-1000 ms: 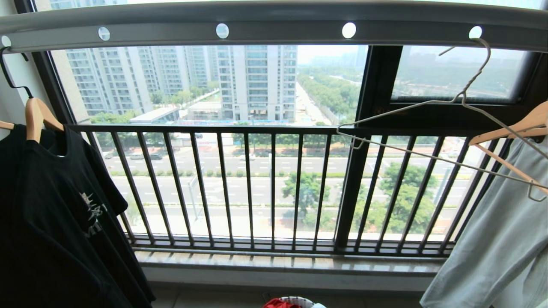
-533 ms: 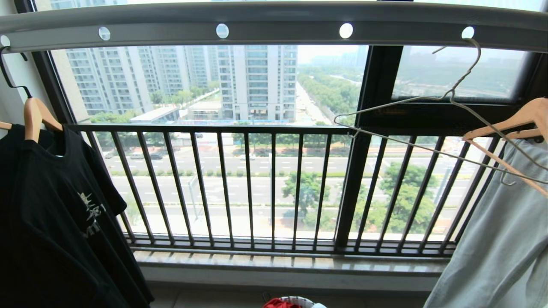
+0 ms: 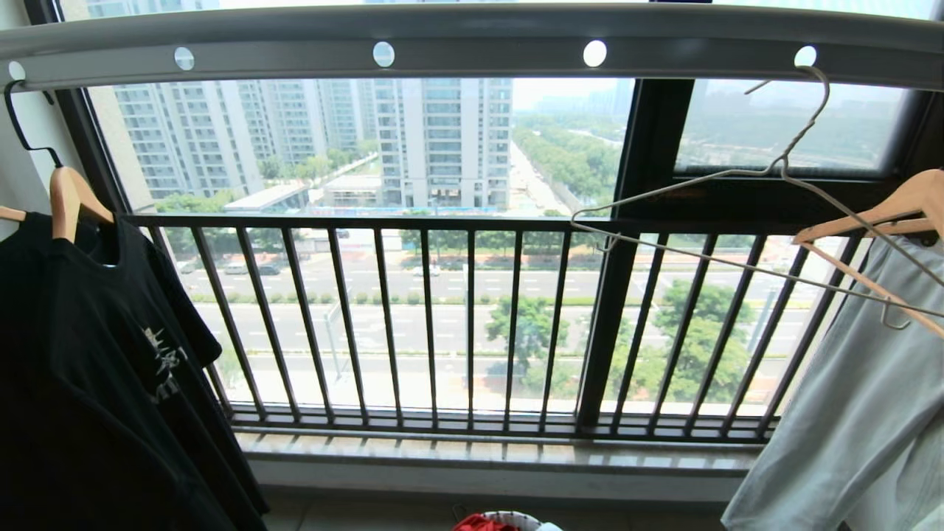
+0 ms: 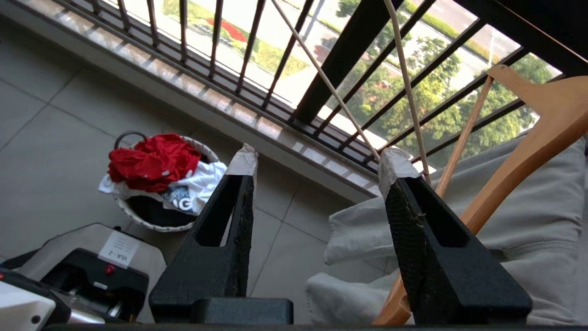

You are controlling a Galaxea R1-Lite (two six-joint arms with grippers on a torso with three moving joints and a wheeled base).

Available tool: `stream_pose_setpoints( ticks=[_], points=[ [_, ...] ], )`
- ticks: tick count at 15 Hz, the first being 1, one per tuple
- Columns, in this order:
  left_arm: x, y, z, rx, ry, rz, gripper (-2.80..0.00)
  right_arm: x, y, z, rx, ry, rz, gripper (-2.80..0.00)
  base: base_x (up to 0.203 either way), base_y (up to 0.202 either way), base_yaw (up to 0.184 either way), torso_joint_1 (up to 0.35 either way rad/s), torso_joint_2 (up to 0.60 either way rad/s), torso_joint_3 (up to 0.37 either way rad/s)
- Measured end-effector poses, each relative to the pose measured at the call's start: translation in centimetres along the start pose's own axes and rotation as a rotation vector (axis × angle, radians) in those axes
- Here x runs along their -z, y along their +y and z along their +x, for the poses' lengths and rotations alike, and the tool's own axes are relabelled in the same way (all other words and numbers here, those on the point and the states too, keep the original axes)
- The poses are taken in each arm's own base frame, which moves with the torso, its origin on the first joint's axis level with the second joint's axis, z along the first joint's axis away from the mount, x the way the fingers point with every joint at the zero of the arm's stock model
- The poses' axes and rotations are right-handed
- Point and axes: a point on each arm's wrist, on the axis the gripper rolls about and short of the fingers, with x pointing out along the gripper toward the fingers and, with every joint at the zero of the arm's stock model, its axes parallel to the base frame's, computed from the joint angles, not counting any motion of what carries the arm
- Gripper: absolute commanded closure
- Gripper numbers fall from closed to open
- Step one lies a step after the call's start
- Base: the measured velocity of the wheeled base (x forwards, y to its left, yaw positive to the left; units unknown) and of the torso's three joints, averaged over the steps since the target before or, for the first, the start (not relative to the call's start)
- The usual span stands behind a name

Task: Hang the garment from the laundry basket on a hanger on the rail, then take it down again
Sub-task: Pick up the clothes rack on the clothesline

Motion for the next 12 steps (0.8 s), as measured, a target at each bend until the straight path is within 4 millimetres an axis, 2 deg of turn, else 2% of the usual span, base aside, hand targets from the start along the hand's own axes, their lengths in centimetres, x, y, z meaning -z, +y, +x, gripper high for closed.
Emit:
stream_pose_setpoints(
  ticks=[6, 8, 12],
  points=[
    [0.0, 0.0, 0.0, 0.000, 0.000, 0.000, 0.00, -2.0, -4.0, 5.7, -0.018, -0.014, -0.061, -2.80, 0.000, 0.000, 0.000, 0.000, 0.00, 0.000],
    [0.0, 0.0, 0.0, 0.000, 0.000, 0.000, 0.00, -2.0, -5.2, 7.7, -0.060, -0.032, -0.056, -2.80, 0.000, 0.000, 0.000, 0.000, 0.00, 0.000],
    [0.0, 0.0, 0.0, 0.000, 0.000, 0.000, 0.00, -1.6, -7.0, 10.3, -0.148, -0.075, -0.053, -2.80, 0.000, 0.000, 0.000, 0.000, 0.00, 0.000]
  ],
)
